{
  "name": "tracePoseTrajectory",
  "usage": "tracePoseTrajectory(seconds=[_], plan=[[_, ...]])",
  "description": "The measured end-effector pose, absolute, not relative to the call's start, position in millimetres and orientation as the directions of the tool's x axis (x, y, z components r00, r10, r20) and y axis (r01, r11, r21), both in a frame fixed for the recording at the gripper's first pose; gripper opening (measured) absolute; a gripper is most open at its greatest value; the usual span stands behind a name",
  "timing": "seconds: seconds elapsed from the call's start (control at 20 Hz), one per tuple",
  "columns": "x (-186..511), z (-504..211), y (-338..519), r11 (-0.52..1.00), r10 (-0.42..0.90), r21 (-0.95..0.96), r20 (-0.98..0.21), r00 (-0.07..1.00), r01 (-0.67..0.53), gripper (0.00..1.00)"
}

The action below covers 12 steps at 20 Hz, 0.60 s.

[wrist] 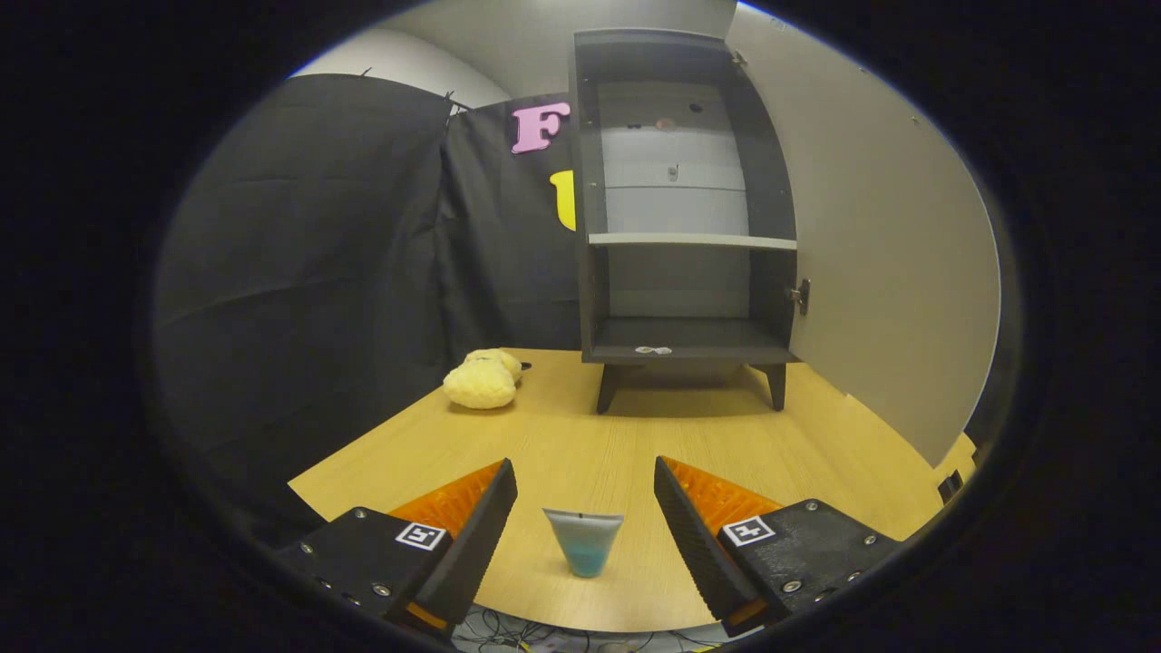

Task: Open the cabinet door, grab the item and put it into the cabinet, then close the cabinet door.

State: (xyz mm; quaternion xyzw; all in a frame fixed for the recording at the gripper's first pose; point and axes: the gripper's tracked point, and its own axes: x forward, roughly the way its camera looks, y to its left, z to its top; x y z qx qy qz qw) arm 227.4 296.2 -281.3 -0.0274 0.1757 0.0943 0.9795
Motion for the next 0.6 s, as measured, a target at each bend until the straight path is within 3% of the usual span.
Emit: tracePoseTrajectory(seconds=[0.35,0.6], plan=[[223.9,-331.9,296.6,0.985,0.139,-0.028,-0.449,0.883,-0.169,0.94],[223.1,-361.6,293.6,0.990,0.108,-0.020,-0.516,0.850,-0.137,0.82]])
